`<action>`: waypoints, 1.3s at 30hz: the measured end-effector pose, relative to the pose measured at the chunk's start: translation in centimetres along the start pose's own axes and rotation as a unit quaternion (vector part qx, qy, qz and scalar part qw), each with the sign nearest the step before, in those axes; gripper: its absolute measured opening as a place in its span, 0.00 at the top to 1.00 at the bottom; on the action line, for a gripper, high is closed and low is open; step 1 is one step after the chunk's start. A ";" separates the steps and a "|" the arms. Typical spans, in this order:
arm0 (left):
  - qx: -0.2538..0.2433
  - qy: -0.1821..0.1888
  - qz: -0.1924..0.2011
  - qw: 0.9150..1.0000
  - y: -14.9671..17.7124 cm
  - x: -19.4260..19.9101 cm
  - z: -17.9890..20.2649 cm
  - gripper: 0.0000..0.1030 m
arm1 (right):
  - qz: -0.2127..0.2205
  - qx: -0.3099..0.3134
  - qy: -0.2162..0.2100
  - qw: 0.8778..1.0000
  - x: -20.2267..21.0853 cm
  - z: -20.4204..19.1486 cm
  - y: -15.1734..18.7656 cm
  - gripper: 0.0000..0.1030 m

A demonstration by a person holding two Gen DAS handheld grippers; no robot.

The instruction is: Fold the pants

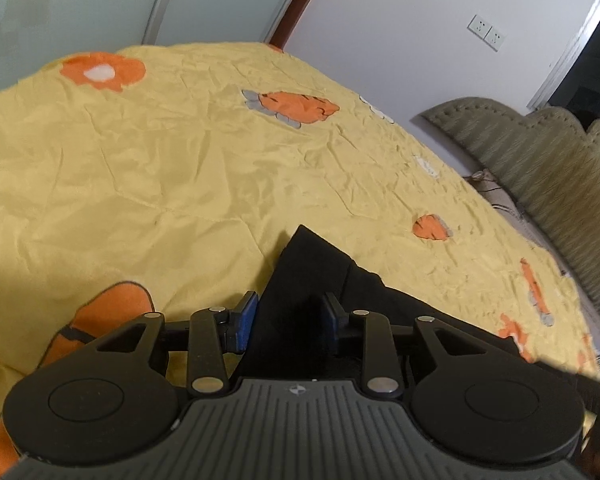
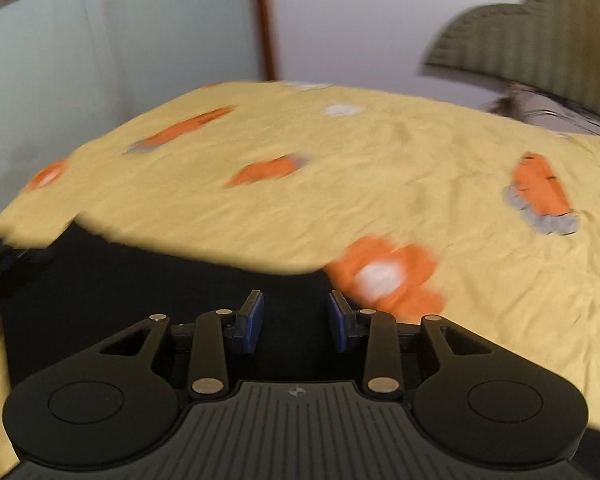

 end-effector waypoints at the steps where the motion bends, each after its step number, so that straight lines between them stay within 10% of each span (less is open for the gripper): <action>1: 0.008 0.005 -0.005 1.000 0.0 -0.1 -0.2 0.59 | -0.011 0.016 -0.004 1.000 -0.2 -0.9 0.7 0.67; 7: 0.036 0.026 -0.033 0.998 -0.1 -0.2 -0.7 0.47 | 0.004 0.061 0.110 0.992 0.6 -4.1 1.3 0.58; 13: 0.016 0.051 -0.091 0.994 -0.6 -1.0 -0.3 0.33 | 0.110 0.239 0.001 0.965 3.9 -20.0 0.3 0.57; 18: -0.002 0.082 -0.147 0.986 -0.6 -1.3 -0.2 0.29 | 0.107 0.382 0.033 0.917 0.6 -26.7 2.0 0.57; 34: 0.029 0.139 -0.173 0.975 -1.3 -0.3 -0.7 0.29 | 0.110 0.519 0.138 0.836 -4.5 -30.1 3.4 0.57; 39: 0.023 0.122 -0.167 0.978 -1.6 -0.1 -1.0 0.26 | 0.117 0.515 0.132 0.839 -6.1 -29.6 2.9 0.83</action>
Point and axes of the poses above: each gripper's, at about its wrist camera, not at the fingertips, and x roughly against the way its jaws point, z to its right, y to its underside, the point moved 6 cm from there along -x, roughly the way its jaws point, and after that the axes turned 11 degrees about x, right-handed, at the moved point
